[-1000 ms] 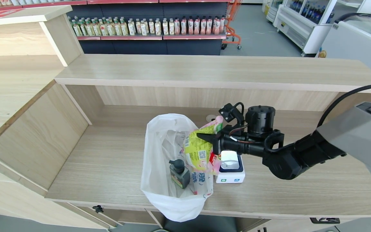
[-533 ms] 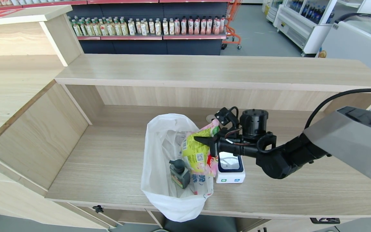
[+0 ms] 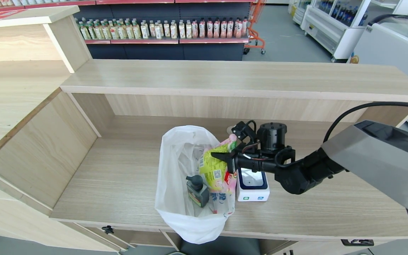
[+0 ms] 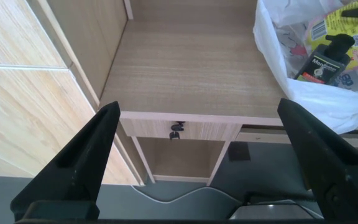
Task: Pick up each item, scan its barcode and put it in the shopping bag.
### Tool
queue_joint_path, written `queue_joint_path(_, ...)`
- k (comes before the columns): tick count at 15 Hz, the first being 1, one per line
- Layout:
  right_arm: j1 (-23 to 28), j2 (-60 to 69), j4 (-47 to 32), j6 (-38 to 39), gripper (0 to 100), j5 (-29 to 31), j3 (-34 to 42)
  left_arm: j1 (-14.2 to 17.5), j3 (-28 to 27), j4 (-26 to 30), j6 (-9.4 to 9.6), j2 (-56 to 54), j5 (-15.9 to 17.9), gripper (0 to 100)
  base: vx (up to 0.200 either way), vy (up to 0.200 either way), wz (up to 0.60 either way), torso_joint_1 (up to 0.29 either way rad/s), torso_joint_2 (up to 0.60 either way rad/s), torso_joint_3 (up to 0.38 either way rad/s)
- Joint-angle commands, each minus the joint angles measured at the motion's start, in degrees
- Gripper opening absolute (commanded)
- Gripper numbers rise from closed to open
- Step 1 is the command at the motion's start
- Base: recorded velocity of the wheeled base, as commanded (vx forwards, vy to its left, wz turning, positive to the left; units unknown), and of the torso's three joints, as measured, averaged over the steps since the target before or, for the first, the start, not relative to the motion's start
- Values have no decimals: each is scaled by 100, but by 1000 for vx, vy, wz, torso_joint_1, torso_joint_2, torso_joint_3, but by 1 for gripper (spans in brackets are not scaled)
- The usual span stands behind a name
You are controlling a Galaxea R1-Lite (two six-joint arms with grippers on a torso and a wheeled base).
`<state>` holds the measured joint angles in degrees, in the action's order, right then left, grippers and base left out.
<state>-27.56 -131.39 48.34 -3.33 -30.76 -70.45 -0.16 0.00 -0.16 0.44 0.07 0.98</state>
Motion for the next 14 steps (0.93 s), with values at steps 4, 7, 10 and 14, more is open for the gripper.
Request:
queue_joint_path(4,-83,-317,-430,-19,0,0,-645,-2,0,-2,0,1,-1,100,0,0,0,0,0,0)
queue_joint_path(7,-135,-405,-632,-36,0,0,-971,-2,0,-2,0,1,-1,100,0,0,0,0,0,0)
queue_joint_path(10,-188,-475,-729,-36,0,0,-1085,-2,0,-2,0,1,-1,100,0,0,0,0,0,0)
queue_joint_path(14,-214,-528,-729,-36,100,0,-1085,-2,0,-2,0,1,-1,100,0,0,0,0,0,0)
